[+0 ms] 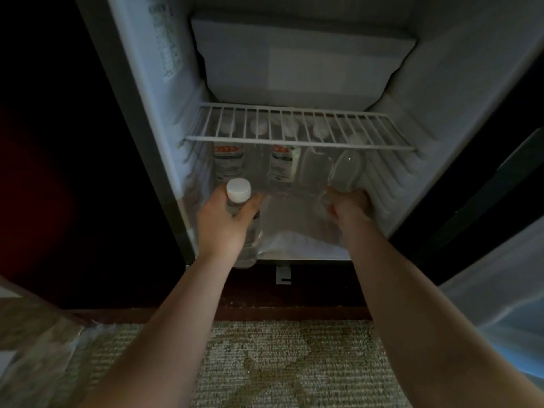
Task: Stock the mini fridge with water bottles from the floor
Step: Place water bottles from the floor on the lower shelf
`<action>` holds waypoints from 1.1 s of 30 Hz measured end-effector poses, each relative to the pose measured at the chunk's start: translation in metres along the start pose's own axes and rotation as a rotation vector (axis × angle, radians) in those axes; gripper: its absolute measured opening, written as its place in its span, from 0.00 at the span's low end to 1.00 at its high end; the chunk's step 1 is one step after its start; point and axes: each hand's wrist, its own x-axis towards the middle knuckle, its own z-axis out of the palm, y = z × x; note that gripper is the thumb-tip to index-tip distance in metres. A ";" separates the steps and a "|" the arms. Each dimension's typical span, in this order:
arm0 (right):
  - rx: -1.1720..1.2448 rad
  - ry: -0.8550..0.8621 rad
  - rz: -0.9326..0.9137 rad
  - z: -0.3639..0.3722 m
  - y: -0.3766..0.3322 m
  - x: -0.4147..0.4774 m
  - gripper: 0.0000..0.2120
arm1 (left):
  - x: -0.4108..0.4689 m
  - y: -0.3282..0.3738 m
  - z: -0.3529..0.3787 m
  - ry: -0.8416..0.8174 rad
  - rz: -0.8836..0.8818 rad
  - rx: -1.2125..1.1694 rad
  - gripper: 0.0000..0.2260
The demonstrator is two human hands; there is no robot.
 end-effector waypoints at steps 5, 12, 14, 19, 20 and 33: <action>0.017 -0.141 0.035 -0.025 -0.049 -0.059 0.14 | -0.002 0.004 0.001 -0.005 0.042 0.018 0.09; 0.050 -0.224 0.029 -0.032 -0.054 -0.069 0.04 | -0.001 0.004 0.001 -0.014 -0.018 -0.018 0.10; 0.098 -0.235 0.039 -0.031 -0.050 -0.076 0.02 | -0.001 0.004 0.001 -0.023 -0.026 -0.019 0.10; 0.017 -0.286 -0.124 -0.025 -0.038 -0.119 0.04 | 0.001 0.006 -0.004 -0.039 0.013 0.023 0.14; -0.005 -0.311 -0.143 -0.025 -0.037 -0.135 0.04 | 0.001 0.007 -0.006 -0.030 0.014 0.023 0.13; -0.019 -0.755 -0.528 -0.008 -0.043 -0.259 0.27 | -0.006 0.036 -0.032 0.015 0.143 0.074 0.16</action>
